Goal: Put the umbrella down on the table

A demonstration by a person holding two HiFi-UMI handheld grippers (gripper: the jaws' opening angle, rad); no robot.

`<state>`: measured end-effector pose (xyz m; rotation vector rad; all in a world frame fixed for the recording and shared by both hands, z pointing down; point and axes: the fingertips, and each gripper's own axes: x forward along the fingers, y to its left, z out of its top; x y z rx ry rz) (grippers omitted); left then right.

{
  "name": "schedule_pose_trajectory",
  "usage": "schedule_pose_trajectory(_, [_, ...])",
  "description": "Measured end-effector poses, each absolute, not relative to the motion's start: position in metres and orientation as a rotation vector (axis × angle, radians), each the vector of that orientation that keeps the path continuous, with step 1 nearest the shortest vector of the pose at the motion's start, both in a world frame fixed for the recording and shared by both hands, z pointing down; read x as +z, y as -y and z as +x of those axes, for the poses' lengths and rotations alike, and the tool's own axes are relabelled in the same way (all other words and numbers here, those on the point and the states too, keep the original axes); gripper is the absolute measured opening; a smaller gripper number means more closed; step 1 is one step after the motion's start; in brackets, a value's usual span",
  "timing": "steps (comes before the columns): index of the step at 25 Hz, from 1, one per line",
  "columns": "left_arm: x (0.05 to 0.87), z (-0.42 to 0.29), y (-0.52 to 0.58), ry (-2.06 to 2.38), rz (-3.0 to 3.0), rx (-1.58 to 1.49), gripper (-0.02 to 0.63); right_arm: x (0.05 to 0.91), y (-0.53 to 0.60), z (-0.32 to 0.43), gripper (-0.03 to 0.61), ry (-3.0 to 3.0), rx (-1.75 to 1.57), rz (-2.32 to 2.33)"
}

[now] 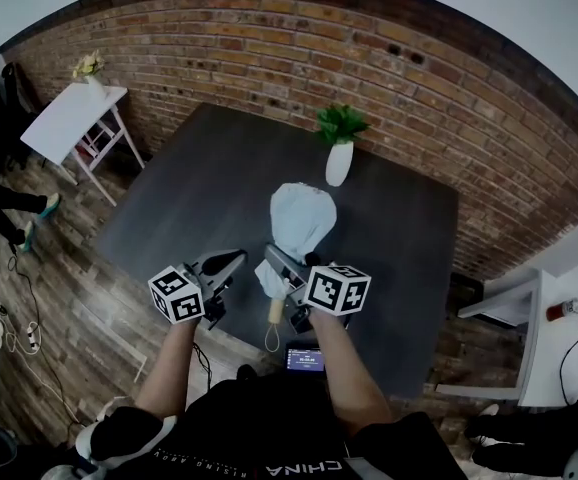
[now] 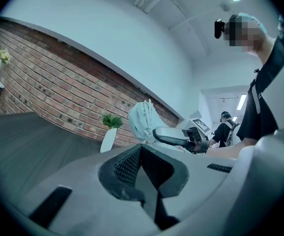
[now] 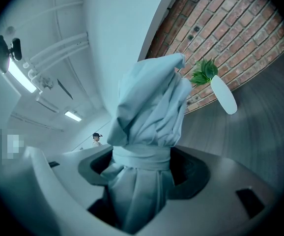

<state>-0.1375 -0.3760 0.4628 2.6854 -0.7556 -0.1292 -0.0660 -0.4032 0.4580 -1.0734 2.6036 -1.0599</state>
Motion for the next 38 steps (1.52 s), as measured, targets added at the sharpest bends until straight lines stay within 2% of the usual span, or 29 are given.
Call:
schedule_pose_trajectory(26, [0.468, -0.094, 0.391, 0.826, 2.665, -0.087, 0.002, 0.468, 0.420, -0.026, 0.302, -2.628, -1.101, -0.993])
schedule_pose_trajectory(38, [0.487, -0.090, 0.419, 0.830, 2.645, -0.018, 0.002, 0.504, 0.458, -0.022, 0.301, -2.728, -1.160, -1.016])
